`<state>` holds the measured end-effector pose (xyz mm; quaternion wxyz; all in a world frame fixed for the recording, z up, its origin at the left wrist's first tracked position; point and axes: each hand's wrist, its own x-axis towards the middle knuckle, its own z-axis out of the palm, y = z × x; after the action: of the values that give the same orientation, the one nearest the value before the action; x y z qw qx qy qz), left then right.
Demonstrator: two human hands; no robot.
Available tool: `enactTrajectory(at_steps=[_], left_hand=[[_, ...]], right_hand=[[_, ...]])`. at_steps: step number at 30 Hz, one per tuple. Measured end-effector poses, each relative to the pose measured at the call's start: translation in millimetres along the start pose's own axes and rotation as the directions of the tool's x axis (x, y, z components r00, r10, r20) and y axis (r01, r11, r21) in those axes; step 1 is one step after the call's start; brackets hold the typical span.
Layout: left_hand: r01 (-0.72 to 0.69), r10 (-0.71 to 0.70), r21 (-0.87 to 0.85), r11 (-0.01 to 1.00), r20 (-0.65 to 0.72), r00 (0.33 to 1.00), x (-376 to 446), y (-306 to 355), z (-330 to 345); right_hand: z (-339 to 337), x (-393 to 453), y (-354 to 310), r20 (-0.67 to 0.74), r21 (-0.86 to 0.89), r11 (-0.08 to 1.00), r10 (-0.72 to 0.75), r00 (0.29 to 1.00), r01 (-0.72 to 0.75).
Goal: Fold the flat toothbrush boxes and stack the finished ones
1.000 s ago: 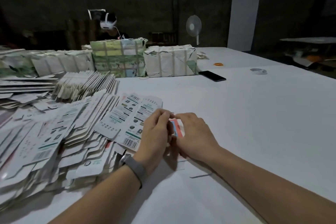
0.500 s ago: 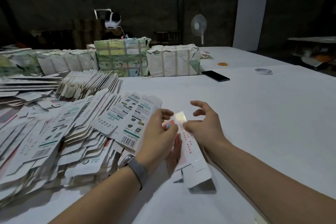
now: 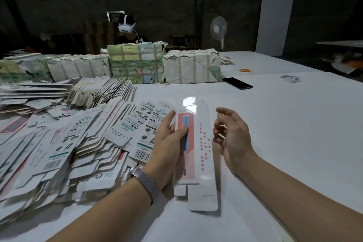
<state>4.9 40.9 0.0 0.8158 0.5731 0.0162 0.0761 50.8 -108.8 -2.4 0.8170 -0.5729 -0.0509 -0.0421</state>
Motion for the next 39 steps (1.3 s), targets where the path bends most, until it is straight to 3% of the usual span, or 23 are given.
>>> enactTrajectory(at_steps=[3,7,10,13,17,21,24,29,34,39], left_hand=[[0.050,-0.048,-0.017,0.999,0.098,0.994,-1.5,5.1,-1.4],[-0.050,0.023,0.178,0.983,0.148,0.989,-1.9,-4.6,11.0],[-0.109,0.071,0.250,0.962,0.155,0.985,0.9,-10.0,10.3],[-0.086,0.043,0.184,0.979,0.227,0.973,3.8,-4.2,8.1],[0.158,-0.133,-0.034,0.987,0.389,0.912,7.1,4.0,1.1],[0.125,-0.101,-0.052,0.991,0.328,0.939,1.8,2.4,-0.6],[0.002,-0.021,0.087,0.996,0.210,0.977,-0.7,-1.2,2.5],[-0.123,0.095,0.204,0.971,0.144,0.985,-7.0,0.6,8.3],[-0.193,0.157,0.250,0.949,0.157,0.975,-9.2,-1.1,13.2],[-0.242,0.180,0.290,0.926,0.225,0.958,-10.3,-4.7,14.0]], right_hand=[[2.6,-1.7,1.5,0.109,-0.036,0.999,-0.026,0.994,0.031],[9.7,-5.5,1.3,0.241,-0.076,0.995,-0.037,0.970,0.057],[12.5,-6.8,1.6,0.259,-0.104,0.991,-0.052,0.965,0.081],[12.8,-8.6,3.3,0.250,-0.147,0.986,-0.044,0.967,0.082],[11.7,-8.8,4.5,0.207,-0.130,0.987,-0.063,0.976,0.091],[10.7,-7.3,4.7,0.178,-0.112,0.983,-0.125,0.976,0.146],[8.3,-5.1,3.7,0.121,-0.071,0.989,-0.118,0.986,0.127],[10.0,-6.4,7.4,0.215,-0.233,0.943,-0.187,0.959,0.236],[13.6,-8.8,10.9,0.320,-0.317,0.900,-0.195,0.927,0.299],[16.4,-9.2,9.4,0.382,-0.172,0.962,-0.136,0.914,0.214]])
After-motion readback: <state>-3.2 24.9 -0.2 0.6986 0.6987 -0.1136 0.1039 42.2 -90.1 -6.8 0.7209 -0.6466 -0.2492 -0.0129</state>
